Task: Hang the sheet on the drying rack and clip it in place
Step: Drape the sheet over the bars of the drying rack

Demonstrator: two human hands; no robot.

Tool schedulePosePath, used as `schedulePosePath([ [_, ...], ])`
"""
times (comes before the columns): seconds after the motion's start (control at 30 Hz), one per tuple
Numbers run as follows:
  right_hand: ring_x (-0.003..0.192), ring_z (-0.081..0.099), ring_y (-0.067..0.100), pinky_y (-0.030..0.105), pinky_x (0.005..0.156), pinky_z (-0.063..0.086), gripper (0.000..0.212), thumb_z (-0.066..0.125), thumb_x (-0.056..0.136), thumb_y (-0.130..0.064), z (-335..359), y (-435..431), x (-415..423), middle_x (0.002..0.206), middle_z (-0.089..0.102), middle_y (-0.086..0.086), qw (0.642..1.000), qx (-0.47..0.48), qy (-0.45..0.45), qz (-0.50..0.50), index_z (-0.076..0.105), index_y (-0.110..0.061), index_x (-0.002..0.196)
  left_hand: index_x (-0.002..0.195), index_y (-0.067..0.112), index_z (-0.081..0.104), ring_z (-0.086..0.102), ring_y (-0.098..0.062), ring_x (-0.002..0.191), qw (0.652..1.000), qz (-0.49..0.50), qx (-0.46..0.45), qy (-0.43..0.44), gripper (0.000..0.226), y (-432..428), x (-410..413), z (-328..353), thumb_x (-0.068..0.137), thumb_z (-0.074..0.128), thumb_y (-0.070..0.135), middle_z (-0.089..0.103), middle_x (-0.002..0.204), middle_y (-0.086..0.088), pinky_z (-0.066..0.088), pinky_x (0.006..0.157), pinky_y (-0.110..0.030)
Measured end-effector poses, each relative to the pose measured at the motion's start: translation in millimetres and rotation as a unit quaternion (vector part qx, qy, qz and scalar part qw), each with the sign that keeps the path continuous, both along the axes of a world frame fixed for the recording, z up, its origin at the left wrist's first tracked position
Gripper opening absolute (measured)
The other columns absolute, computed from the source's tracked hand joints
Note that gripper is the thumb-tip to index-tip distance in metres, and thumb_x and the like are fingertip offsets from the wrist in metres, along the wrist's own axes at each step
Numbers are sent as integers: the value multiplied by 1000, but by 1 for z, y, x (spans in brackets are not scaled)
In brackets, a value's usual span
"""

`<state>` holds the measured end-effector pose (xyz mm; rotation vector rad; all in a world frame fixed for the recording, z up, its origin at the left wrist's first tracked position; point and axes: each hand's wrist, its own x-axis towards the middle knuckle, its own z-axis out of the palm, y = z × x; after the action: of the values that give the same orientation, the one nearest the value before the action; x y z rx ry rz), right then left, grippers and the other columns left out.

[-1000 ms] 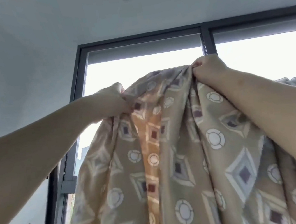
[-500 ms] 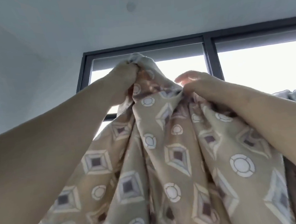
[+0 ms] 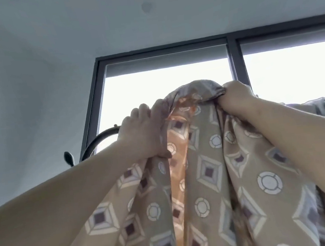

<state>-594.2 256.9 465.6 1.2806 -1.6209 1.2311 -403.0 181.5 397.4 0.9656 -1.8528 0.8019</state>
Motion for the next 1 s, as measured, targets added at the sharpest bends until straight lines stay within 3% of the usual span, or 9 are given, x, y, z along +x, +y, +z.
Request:
schedulePosePath([
  [0.1,81,46,30,29,70,33,13,43,90,-9,-1,1,3,107,61,25,999,-10,-33,20,55,-5,87,130,10,20,55,-23,98,995,81,-12,65,89,-7,-1,-23,71,67,58,38,117,-7,42,68,-29],
  [0.3,81,46,29,29,70,34,10,43,90,-7,-3,3,7,100,58,20,999,13,-33,11,52,-8,87,87,17,56,59,-15,71,955,89,281,36,27,-22,15,-43,84,55,43,56,74,4,43,59,-22],
  [0.43,81,45,28,29,70,33,15,42,91,-7,-2,3,6,98,58,19,999,16,-28,4,57,-6,90,67,6,53,49,-13,32,812,-174,528,180,33,-21,30,-37,96,43,19,50,43,-3,36,32,-14],
  [0.5,81,45,28,28,70,33,19,42,92,-7,-3,4,5,103,59,20,999,7,-33,1,59,-3,98,71,0,58,60,-18,37,715,-330,545,287,26,-12,36,-25,94,50,11,58,48,-9,49,34,-22],
  [0.57,87,49,33,28,70,32,22,40,92,-6,-3,6,3,106,59,21,999,-7,-34,0,59,-1,102,73,-1,62,64,-22,42,667,-438,497,340,25,-3,39,-6,94,50,8,58,54,-11,55,40,-33],
  [0.7,110,53,40,34,79,38,27,40,89,-3,-1,5,-2,116,58,25,997,-66,-46,6,54,2,111,90,10,65,64,-24,51,701,-510,324,379,28,14,32,41,95,38,13,64,60,-8,55,53,-34],
  [0.83,114,48,44,43,87,38,41,41,91,-5,-6,10,-3,130,40,31,970,-184,-143,63,35,-1,132,104,32,63,65,-24,89,809,-510,57,285,29,23,11,75,79,51,20,68,98,-3,52,80,-35],
  [0.93,127,38,42,45,102,31,52,48,91,-6,-10,13,-8,138,33,35,955,-249,-149,58,30,8,138,135,12,40,48,-25,122,884,-422,59,194,62,14,-7,85,80,65,26,51,131,-9,37,98,-25],
  [1.0,123,42,41,43,96,35,44,46,91,-4,-14,9,-11,135,35,33,962,-227,-146,49,35,6,133,143,15,32,40,-22,129,933,-342,68,93,68,11,-14,64,84,62,32,40,139,-13,32,103,-23],
])
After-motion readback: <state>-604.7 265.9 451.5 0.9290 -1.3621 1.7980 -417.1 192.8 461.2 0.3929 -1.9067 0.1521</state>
